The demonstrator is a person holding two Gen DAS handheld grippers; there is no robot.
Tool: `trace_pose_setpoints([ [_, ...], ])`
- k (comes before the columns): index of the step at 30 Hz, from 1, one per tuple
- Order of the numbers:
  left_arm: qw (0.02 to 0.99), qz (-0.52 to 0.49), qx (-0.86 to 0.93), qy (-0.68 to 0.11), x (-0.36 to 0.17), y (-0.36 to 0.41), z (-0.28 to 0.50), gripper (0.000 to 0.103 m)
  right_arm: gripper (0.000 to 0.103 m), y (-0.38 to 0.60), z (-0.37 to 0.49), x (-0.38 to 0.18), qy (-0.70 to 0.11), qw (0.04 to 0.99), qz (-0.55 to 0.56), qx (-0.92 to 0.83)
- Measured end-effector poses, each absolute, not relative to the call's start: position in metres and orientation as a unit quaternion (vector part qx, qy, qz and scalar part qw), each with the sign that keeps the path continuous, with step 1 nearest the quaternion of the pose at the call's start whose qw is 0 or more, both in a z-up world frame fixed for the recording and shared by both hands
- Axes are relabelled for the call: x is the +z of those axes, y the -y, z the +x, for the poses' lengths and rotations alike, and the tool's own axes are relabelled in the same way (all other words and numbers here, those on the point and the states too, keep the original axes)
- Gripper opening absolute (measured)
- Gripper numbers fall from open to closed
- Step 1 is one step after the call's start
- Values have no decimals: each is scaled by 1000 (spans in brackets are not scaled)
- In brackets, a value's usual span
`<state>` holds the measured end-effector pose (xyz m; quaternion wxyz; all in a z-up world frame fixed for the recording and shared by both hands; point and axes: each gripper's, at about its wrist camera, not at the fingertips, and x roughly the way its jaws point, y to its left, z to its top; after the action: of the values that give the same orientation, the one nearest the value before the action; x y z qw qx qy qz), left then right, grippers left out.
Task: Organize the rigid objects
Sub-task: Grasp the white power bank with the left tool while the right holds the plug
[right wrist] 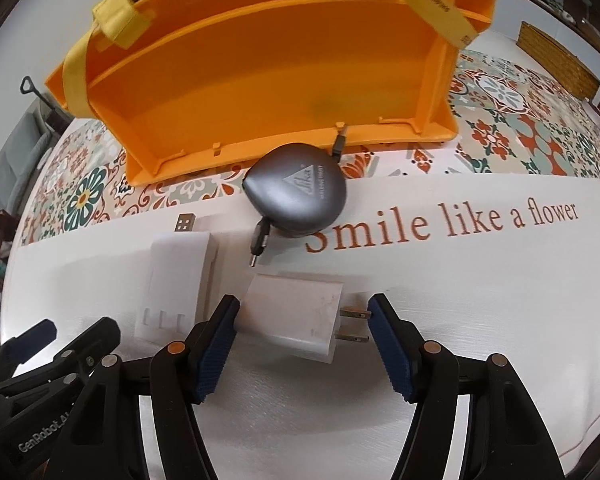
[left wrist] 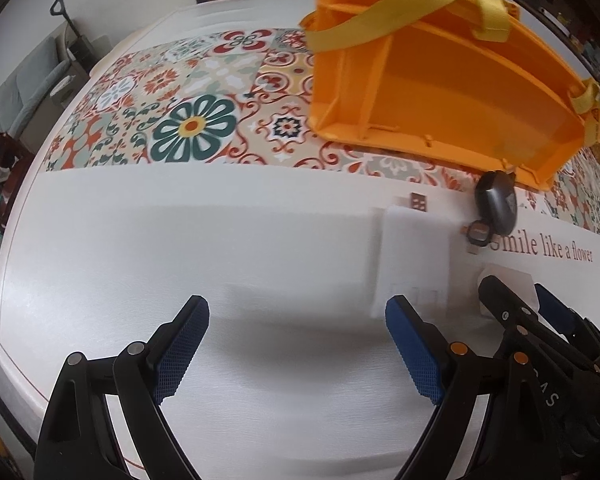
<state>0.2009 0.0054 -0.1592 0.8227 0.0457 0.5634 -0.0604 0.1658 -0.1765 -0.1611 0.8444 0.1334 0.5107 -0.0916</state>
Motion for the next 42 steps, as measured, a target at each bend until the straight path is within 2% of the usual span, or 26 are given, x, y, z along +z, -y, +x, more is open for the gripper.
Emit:
trace_pose_setpoints([
  [22,835,50,-113,-536,-167,36,194,88,66,215,147,-147,-491,853,151,-98],
  [31,846,50,-134,-513,-179,51,200,74,66,229,145,-150,-489,852,155,-103],
  [33,847,55,-134,-512,-182,55,200,66,66,231,145,-150,-487,853,155,-105],
  [38,852,59,-131,-504,-185,61,200,60,66,234,146,-151,-485,855,153,-106],
  [40,855,59,-127,-500,-185,61,200,51,66,234,147,-151,-483,856,153,-105],
  [42,858,59,-125,-495,-184,60,199,48,66,233,147,-152,-483,856,153,-103],
])
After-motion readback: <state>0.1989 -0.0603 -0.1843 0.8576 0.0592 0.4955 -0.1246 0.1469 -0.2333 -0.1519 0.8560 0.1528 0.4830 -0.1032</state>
